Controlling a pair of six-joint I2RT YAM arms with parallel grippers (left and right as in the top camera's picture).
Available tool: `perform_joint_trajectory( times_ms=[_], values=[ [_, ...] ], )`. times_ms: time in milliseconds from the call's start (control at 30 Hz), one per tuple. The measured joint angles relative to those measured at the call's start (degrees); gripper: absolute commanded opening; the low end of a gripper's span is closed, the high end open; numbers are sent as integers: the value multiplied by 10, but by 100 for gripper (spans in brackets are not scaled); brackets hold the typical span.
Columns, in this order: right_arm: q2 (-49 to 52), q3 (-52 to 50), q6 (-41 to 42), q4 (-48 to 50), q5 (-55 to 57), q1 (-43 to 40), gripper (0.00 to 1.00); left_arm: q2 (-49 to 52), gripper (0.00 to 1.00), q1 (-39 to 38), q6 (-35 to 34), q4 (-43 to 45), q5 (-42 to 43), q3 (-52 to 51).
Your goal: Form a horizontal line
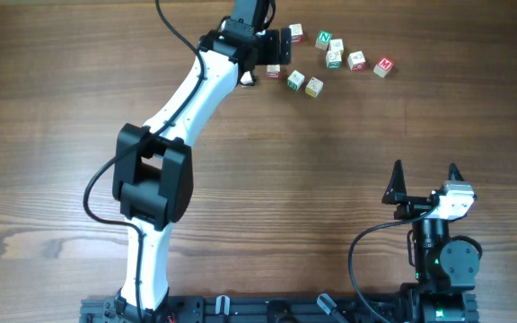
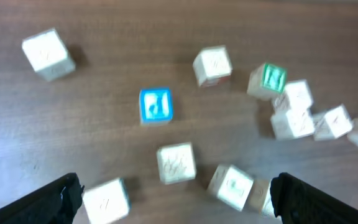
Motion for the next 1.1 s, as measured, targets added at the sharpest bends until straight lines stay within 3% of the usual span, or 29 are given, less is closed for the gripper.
perform_joint_trajectory(
  times_ms=[167,367,400,533,633,733,833,967,1100],
  values=[
    [0,0,-19,14,0,0,100,-57,100,1,4,-66,-16,0],
    [0,0,-5,0,-40,0,100,-214,100,16,9,-226,-86,1],
    [1,0,31,1,-68,0,100,-230,100,21,9,-246,-87,1],
    [1,0,336,10,-188,0,99,-298,100,69,9,-298,-86,1],
    [1,0,503,12,-231,0,100,-333,100,106,9,-314,-75,1],
    [2,0,593,36,-258,0,99,-350,100,119,9,-331,-65,1],
    [2,3,570,76,-323,0,100,-365,100,122,9,-348,-60,1],
    [16,37,504,-18,-345,0,99,-386,100,125,9,-349,-61,1],
    [82,152,395,-99,-324,0,100,-419,100,150,9,-347,-61,1]
  ],
)
